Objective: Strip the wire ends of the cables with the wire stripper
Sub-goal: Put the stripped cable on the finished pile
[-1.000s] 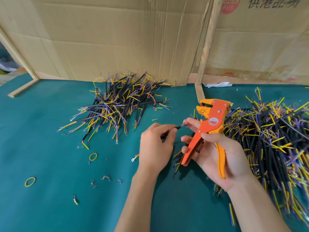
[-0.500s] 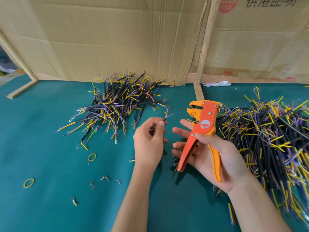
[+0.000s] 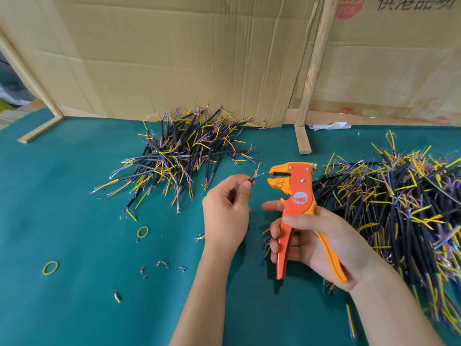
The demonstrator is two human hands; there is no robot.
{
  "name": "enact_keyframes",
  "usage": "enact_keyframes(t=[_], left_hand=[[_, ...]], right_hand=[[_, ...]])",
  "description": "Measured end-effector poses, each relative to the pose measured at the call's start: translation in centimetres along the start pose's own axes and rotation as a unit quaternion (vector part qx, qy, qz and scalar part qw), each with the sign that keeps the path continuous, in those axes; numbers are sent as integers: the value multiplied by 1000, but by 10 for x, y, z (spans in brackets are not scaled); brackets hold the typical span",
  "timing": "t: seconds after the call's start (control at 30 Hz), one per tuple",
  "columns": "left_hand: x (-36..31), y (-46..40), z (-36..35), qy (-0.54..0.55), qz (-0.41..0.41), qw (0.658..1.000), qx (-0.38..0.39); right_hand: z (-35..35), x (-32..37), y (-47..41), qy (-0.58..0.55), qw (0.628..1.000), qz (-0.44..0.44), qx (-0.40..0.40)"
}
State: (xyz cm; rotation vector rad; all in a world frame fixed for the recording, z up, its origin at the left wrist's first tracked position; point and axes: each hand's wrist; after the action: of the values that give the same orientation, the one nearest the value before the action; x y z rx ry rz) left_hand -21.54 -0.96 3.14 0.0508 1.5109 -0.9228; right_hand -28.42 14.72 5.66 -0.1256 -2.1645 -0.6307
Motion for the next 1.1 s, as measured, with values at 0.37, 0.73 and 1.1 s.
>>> enact_keyframes(t=[0.37,0.73,1.1], left_hand=[[-3,3,-2,-51,-20,998,17],[-4,0,-1,-33,-15,999,19],[-3,2,0,-33,0,999,-29]], right_hand=[[-3,-2,0,-2,1000,-2,28],[-29,-15,-15,-42,994,50,-93],[-3,0,1,-105,991,64,45]])
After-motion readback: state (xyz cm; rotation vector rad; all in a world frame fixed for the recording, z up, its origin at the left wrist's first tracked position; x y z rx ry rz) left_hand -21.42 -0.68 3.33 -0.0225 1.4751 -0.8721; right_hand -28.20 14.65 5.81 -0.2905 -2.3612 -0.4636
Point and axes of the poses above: each hand's wrist, its own y-axis away from the middle knuckle, its own z-axis out of the back of the hand, x = y × z, and after that the axes turned 12 degrees about -z, right-handed
